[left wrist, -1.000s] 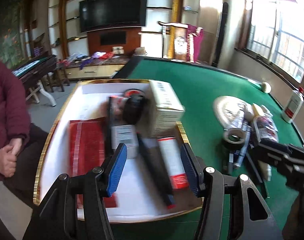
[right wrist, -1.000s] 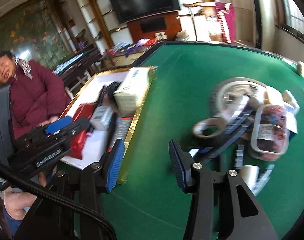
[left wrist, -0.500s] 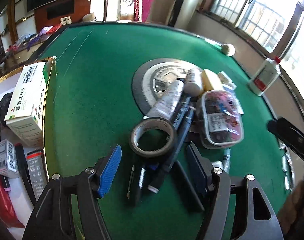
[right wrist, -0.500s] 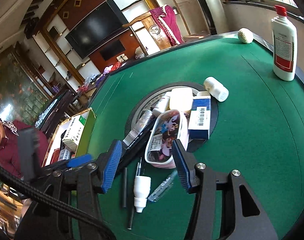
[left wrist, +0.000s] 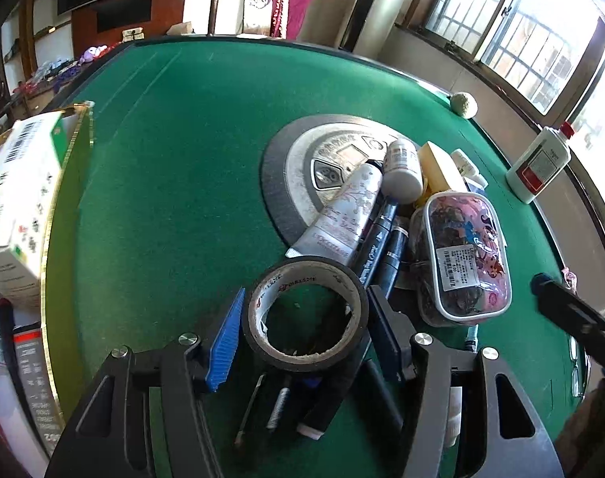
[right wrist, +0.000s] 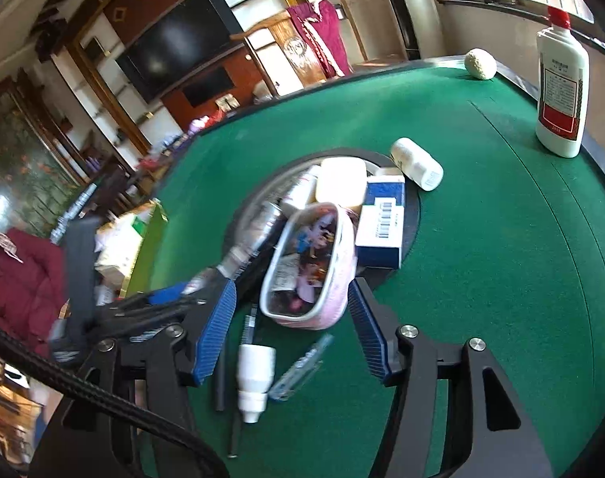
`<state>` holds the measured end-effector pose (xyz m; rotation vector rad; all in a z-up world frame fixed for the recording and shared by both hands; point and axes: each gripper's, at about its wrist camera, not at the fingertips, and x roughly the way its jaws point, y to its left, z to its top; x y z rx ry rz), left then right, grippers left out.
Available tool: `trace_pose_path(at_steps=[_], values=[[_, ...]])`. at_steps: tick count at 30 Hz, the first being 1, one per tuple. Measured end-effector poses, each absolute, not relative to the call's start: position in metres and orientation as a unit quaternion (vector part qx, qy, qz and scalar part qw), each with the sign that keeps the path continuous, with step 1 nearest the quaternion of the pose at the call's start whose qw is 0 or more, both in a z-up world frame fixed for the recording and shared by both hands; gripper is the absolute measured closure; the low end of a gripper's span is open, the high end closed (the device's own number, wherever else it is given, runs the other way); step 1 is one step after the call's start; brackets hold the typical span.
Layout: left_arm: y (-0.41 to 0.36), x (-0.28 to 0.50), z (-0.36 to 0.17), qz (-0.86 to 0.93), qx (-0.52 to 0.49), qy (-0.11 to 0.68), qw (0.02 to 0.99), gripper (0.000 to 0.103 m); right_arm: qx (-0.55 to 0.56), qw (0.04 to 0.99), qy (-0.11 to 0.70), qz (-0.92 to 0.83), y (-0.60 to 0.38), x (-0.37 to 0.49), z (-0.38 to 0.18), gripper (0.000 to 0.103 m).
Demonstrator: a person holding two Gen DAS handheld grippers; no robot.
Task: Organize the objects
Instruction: 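Grasp the black tape roll with the left gripper while the right gripper grasps the pink pouch, then lift the tape roll and pink pouch off the table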
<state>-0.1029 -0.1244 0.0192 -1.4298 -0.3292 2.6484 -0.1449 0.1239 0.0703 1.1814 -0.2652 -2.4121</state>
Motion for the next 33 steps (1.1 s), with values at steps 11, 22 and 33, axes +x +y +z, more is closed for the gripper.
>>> trace_pose_path(at_steps=[11,22,33], values=[[-0.126,-0.092,0.03,0.88,-0.453,-0.114,0.092,0.05,0.464,0.196,-0.112,-0.857,0.111,-0.177,0.038,0.045],[-0.128,-0.093,0.033,0.887,-0.439,-0.117,0.084,0.05,0.406,0.255,-0.103,-0.872,0.104,-0.168,0.05,0.074],[-0.131,-0.087,0.038,0.895,-0.424,-0.115,0.082,0.05,0.392,0.273,-0.117,-0.871,0.108,-0.153,0.065,0.074]])
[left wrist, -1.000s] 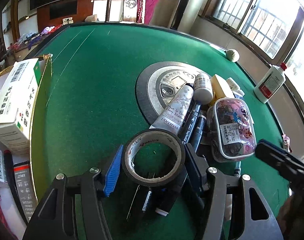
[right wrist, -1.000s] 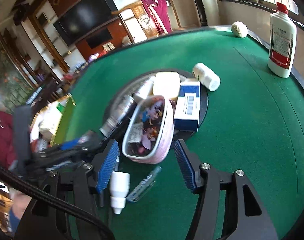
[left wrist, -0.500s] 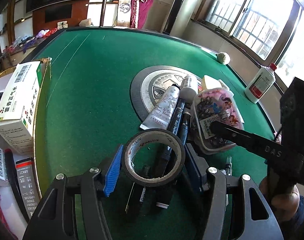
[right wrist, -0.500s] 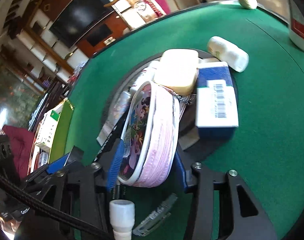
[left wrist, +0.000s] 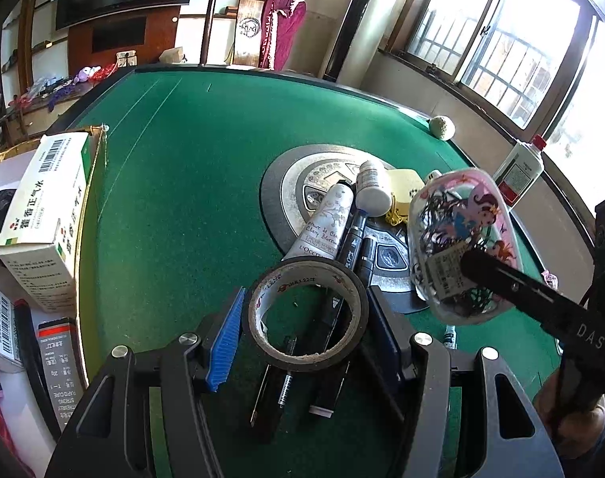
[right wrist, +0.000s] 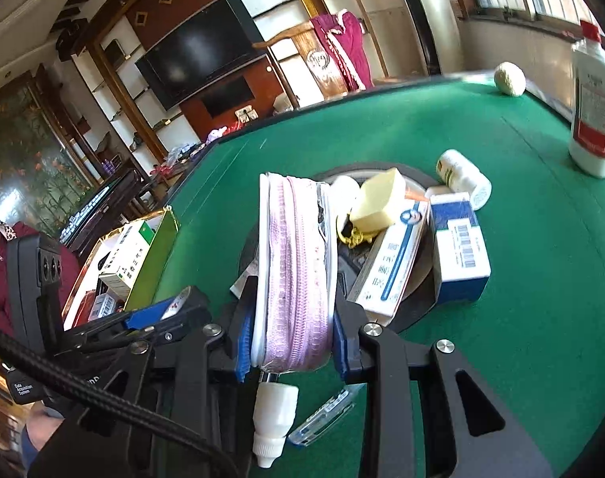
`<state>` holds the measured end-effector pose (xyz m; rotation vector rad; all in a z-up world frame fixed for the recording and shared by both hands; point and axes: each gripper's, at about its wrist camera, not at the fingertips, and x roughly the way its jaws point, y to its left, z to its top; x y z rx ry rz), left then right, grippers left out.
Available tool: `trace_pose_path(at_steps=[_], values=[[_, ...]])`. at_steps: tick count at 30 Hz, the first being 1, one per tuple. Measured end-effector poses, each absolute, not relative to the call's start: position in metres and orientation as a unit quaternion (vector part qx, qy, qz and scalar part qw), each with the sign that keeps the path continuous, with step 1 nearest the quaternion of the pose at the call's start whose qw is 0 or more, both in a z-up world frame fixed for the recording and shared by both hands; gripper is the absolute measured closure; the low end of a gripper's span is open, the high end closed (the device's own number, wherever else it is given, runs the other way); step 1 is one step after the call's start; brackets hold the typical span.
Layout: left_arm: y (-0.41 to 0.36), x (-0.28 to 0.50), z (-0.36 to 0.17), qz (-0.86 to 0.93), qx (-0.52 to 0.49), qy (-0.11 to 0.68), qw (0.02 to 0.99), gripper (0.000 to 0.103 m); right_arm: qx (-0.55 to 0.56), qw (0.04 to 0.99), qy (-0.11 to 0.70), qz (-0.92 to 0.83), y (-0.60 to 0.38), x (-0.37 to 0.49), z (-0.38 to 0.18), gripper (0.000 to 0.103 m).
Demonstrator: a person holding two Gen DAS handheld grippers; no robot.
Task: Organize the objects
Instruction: 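Lift the tape roll and pink pouch off the table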
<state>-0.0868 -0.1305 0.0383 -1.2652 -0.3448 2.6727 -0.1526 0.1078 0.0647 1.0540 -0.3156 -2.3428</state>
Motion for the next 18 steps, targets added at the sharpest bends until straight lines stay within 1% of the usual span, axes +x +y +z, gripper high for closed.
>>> trace_pose_path(at_steps=[18], values=[[-0.154,-0.073,0.069,0.913,-0.374,-0.14,0.085,0.05,0.388,0.302,-0.108,-0.864,0.081,-0.13,0.069,0.074]])
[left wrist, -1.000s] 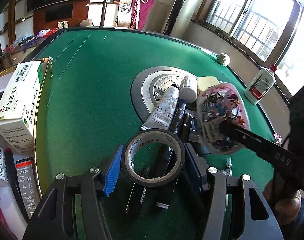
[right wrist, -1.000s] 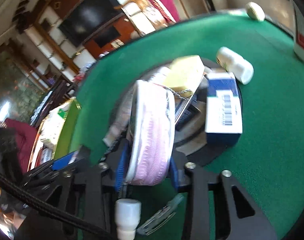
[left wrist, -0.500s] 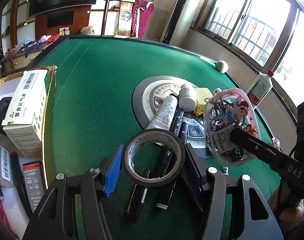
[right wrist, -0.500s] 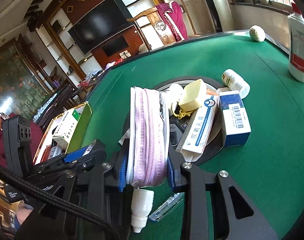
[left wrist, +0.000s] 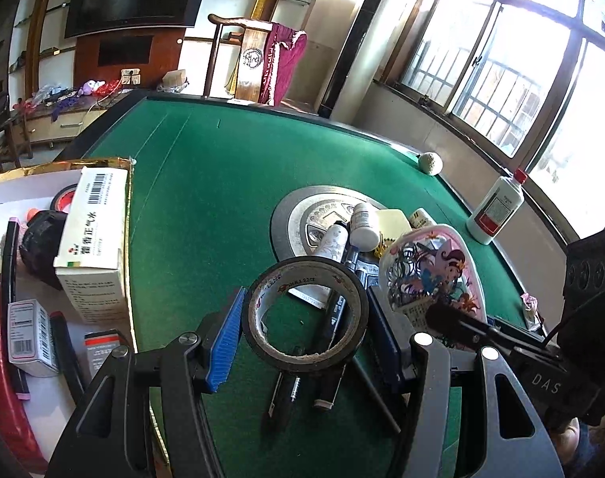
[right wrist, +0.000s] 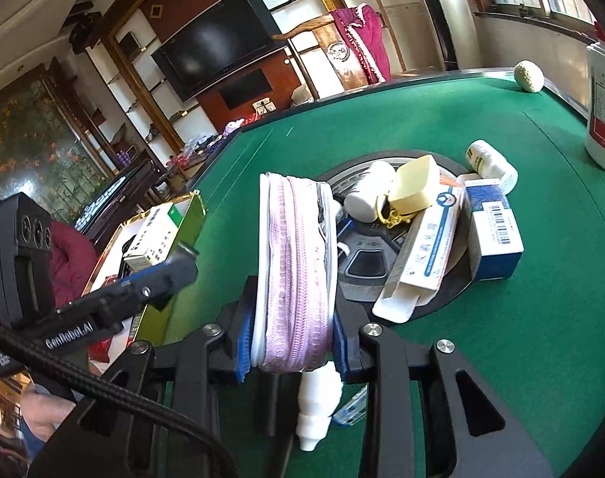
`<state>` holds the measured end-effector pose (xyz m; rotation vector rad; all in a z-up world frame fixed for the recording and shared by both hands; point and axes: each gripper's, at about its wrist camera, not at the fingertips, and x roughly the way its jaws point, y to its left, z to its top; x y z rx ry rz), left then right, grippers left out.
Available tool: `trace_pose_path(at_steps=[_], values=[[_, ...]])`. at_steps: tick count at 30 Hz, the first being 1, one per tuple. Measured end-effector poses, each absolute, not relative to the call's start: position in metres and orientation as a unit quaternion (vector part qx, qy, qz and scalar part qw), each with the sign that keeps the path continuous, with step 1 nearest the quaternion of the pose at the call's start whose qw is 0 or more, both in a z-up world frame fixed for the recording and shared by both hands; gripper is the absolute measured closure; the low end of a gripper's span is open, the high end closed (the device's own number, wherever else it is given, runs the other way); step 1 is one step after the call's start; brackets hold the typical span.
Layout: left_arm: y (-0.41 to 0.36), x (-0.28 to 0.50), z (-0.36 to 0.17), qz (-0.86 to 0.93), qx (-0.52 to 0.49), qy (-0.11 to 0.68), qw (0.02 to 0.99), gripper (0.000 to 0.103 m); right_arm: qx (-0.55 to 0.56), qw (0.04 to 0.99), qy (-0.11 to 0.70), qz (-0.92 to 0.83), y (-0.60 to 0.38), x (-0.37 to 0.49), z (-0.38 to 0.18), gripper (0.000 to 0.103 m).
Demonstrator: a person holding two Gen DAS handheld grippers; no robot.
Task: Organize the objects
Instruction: 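Lift the tape roll and pink pouch off the table, then carry the tape roll and pink pouch into the white tray and release both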
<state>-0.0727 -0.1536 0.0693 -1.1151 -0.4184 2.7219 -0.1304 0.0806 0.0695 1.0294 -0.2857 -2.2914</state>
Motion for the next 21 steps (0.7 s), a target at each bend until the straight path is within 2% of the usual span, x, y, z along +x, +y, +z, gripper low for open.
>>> trace_pose_path(at_steps=[11,21], values=[[-0.2,-0.061,0.088,0.926,-0.331,-0.174,0.055,0.049,0.392,0.337,-0.11,-0.849,0.059,-0.12,0.078,0.074],[-0.294,-0.041,0.096,0.931,-0.293,-0.213,-0.043,0.049,0.4,0.398,-0.076,-0.822,-0.007,-0.097,0.082,0.074]])
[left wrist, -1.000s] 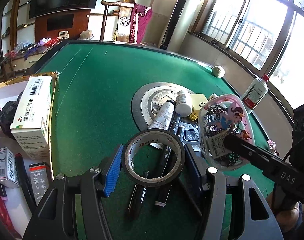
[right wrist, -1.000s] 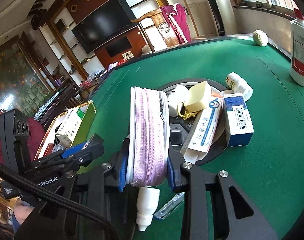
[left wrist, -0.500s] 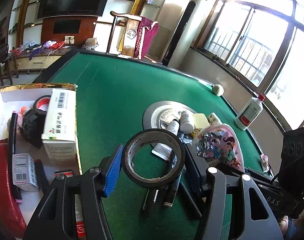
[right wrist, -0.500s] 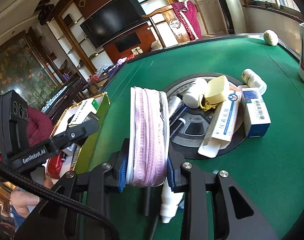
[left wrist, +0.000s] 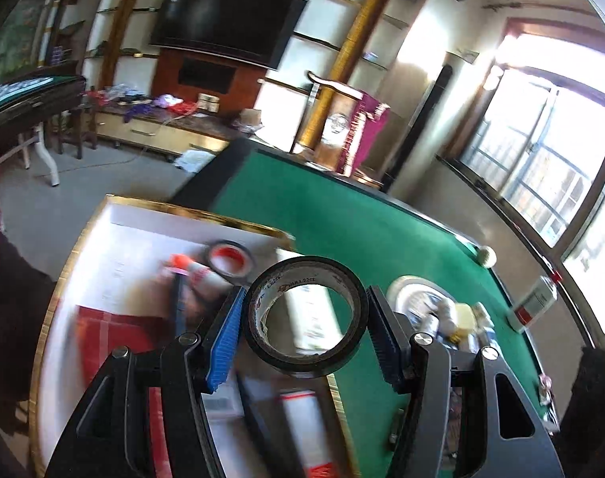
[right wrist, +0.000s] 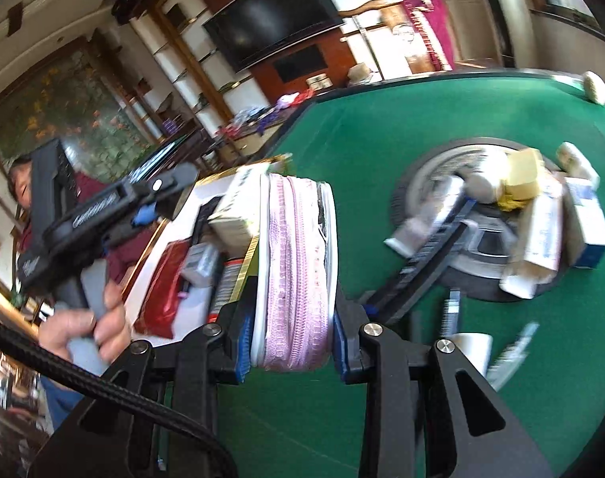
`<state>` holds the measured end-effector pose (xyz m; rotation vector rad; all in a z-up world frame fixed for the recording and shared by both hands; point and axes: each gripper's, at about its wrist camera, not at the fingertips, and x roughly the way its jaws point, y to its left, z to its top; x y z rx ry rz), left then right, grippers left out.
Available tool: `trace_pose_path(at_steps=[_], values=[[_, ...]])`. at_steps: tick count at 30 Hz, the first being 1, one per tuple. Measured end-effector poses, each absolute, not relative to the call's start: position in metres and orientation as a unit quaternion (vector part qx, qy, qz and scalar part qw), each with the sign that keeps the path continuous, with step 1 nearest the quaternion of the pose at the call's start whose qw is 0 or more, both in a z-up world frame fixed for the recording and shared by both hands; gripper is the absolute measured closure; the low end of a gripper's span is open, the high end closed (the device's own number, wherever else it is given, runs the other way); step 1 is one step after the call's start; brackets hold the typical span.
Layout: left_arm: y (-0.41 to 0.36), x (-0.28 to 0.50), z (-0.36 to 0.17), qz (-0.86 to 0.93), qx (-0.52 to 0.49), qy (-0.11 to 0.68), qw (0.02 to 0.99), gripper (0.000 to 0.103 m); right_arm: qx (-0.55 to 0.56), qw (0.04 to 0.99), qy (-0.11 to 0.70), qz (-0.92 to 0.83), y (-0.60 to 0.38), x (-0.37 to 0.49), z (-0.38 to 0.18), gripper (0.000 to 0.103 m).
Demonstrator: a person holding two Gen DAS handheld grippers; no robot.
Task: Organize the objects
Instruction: 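Carry the tape roll and pink pouch into the white tray and release both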
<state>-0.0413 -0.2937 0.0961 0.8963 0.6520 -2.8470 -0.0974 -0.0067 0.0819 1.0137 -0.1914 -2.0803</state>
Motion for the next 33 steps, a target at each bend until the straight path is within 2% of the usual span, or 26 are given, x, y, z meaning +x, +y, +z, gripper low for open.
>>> trace_pose_path(at_steps=[6,14,22,33], values=[[-0.345,-0.046,0.077,-0.915,0.321,0.217,0.11,0.049,0.405,0.437,-0.043,-0.802,-0.05,-0.082,0.081,0.074],[-0.382,-0.061,0.054,-0.891,0.378,0.216,0.132,0.049,0.412,0.476,-0.004,-0.777,-0.103,-0.066,0.072,0.074],[-0.391,-0.08,0.037,-0.877,0.412,0.203,0.138,0.049,0.423,0.49,0.027,-0.762,-0.142,-0.053,0.055,0.073],[-0.401,-0.101,0.027,-0.868,0.428,0.19,0.164,0.049,0.445,0.493,0.013,-0.747,-0.146,-0.049,0.037,0.073]])
